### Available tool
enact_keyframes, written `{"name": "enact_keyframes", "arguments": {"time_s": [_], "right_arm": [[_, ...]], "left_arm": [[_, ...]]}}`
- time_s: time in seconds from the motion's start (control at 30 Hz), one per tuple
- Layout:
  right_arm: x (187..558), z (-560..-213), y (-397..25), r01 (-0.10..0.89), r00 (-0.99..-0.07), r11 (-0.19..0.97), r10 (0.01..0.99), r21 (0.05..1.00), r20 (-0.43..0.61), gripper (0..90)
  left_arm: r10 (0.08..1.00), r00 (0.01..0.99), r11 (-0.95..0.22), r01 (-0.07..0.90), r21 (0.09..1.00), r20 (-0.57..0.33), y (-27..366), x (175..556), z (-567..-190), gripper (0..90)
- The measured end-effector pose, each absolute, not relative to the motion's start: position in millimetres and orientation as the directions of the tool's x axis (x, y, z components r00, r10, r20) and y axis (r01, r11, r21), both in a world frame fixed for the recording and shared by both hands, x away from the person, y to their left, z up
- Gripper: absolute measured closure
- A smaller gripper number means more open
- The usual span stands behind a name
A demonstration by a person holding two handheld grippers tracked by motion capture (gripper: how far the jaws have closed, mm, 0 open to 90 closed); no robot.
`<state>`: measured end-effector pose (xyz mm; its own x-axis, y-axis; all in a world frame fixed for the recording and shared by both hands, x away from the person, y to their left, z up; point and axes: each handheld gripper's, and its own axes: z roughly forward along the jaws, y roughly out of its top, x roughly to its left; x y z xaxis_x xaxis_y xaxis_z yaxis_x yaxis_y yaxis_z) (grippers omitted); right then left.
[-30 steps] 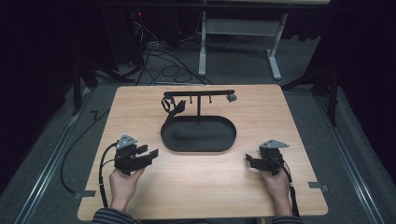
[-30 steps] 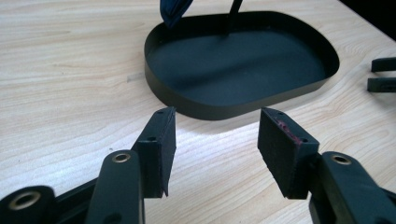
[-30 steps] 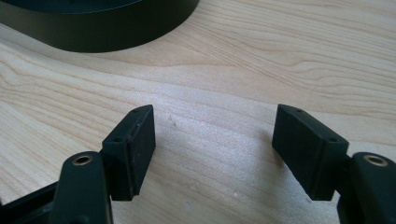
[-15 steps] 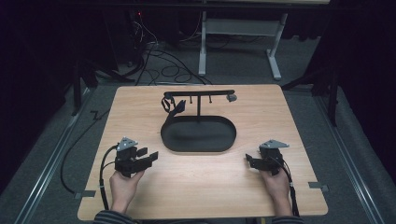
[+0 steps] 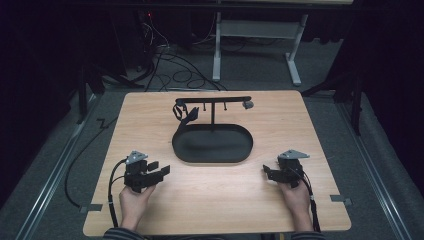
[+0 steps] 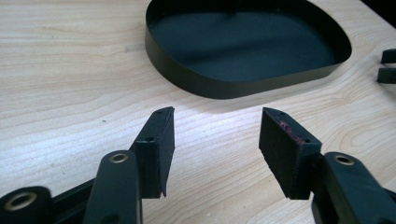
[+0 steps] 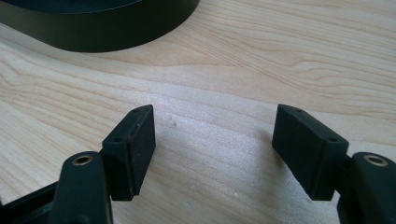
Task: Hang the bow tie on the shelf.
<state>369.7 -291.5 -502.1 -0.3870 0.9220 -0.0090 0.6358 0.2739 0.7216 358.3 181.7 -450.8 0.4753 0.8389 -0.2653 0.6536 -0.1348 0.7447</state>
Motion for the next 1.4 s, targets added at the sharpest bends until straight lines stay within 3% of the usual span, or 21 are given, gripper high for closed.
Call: {"name": "enact_keyframes", "arguments": {"time_s": [1.4], "right_arm": [[369.5,-502.2,-292.0,0.636,-0.388,0.272,0.922,0.722,-0.006,31.6]], "left_arm": [[0.856,0.496,-0.255,0.647,0.718,-0.143,152.8,366.4,-494.7,45.8]]}}
